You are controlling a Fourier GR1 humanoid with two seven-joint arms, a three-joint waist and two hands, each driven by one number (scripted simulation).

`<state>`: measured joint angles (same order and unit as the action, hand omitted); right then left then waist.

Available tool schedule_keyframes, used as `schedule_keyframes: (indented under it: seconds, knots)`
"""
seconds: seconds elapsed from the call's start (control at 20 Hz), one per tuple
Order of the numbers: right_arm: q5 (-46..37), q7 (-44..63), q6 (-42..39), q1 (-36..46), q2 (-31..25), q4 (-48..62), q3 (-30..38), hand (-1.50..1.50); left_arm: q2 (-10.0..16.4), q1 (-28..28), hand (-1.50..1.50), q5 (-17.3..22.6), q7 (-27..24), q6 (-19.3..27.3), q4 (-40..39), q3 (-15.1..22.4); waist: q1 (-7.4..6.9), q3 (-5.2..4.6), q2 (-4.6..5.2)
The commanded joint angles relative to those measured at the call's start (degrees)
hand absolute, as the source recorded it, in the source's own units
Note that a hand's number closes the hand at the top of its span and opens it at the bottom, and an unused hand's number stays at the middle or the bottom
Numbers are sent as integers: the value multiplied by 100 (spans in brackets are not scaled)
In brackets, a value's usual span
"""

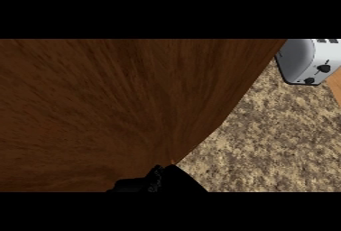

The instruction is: Pick up the wine, place it into the cabinet and close the cabinet

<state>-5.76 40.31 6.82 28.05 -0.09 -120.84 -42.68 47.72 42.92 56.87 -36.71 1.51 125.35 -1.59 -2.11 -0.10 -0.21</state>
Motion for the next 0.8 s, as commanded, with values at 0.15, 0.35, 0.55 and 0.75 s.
schedule_keyframes:
  seconds: [0.15,0.35,0.55,0.75]
  knots:
    - [423,-331,642,1643,9,1714,728,150,-72,257,-150,270,275,-612,-110,-566,-23,5,21]
    - [764,-820,391,2271,9,2723,1356,150,-97,-86,-150,327,642,-381,17,-570,51,8,47]
    - [598,-1130,82,2515,9,3339,1803,150,-138,-21,-150,340,929,-496,56,-911,77,9,35]
    - [585,-1638,-188,2650,-152,4037,2210,150,-255,-166,-150,270,1158,-662,96,-752,95,10,45]
